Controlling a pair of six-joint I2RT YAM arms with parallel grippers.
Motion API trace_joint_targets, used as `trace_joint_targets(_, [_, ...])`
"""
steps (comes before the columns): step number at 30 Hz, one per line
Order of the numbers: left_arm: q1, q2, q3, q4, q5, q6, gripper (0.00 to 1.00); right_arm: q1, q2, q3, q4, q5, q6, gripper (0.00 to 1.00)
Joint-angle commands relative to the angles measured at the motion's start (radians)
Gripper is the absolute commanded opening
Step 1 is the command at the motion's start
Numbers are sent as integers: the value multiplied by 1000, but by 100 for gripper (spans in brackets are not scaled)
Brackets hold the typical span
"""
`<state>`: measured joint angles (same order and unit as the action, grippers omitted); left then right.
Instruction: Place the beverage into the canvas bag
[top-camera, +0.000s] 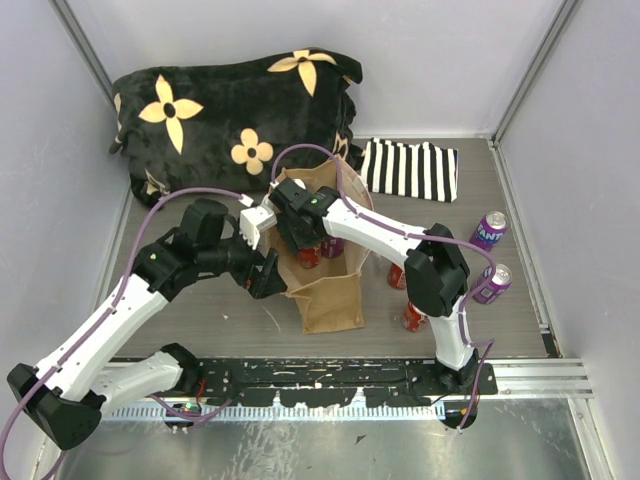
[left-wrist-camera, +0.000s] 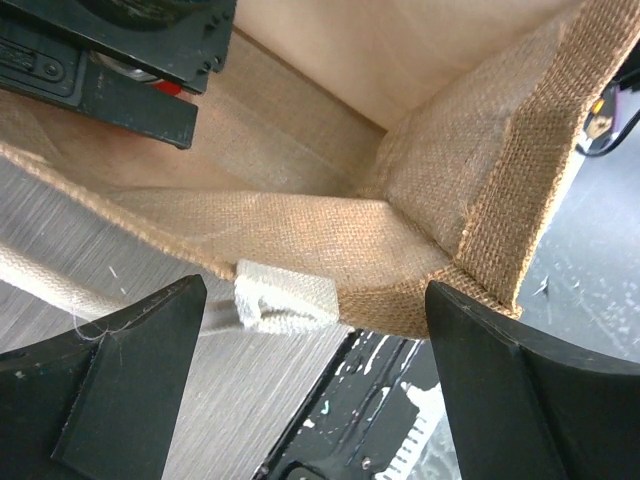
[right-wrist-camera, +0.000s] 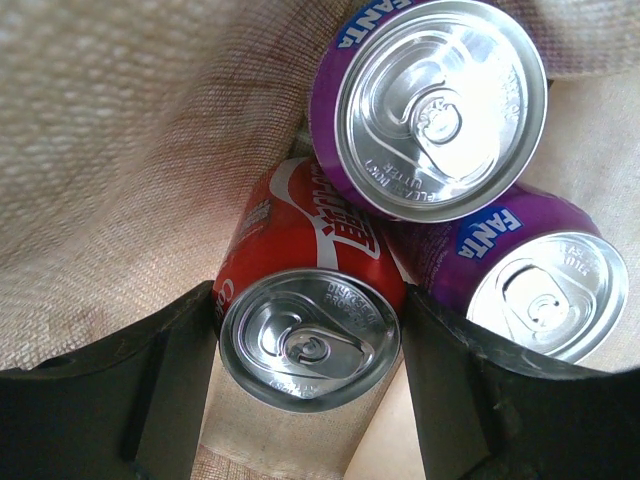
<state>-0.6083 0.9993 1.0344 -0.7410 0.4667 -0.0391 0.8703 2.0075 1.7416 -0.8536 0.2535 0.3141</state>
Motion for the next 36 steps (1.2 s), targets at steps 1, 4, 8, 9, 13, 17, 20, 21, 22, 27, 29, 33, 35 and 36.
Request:
trace_joint_targets(1, [-43,-33,-47,-22,-52,128,99,-2,12,24,51,-2,32,24])
trace_joint_targets(4, [-68,-43,-66,-16,-77,173,98,-3,13,23,50,-2,34,24])
trace_joint_targets(8, [-80,-49,-80,-7,-92,203,98,-3,13,25,46,7,38,29])
trace_joint_targets(9, [-82,-50,-80,-5,-92,207,99,-4,12,27,46,13,40,35])
trace_joint_targets(13, [-86,-43,-77,0,-89,209,98,-3,13,26,42,27,43,63])
trace_joint_targets(17, [-88,-40,-72,3,-88,209,98,-2,12,25,42,26,45,100])
trace_joint_targets(20, [-88,-41,-74,3,-85,212,98,-2,10,26,44,26,43,100])
trace_joint_targets(21, [-90,-41,-73,3,-85,212,98,-2,8,26,44,24,41,100])
trace_joint_targets(22, [-91,-41,-74,3,-84,212,98,-2,6,26,45,23,40,100])
trace_joint_targets(27, [-92,-39,-74,7,-89,219,98,-2,-6,27,54,11,31,100])
trace_joint_targets(29, [-92,-38,-73,10,-89,226,98,-1,-15,26,57,7,33,99])
trace_joint_targets(33, [-92,-25,-65,17,-92,235,98,-1,-35,26,55,8,32,92])
trace_joint_targets(35, [-93,-21,-62,22,-92,237,98,-1,-46,23,54,7,34,90])
trace_joint_targets(36, [-93,-18,-61,24,-92,239,98,-1,-51,21,54,4,35,89])
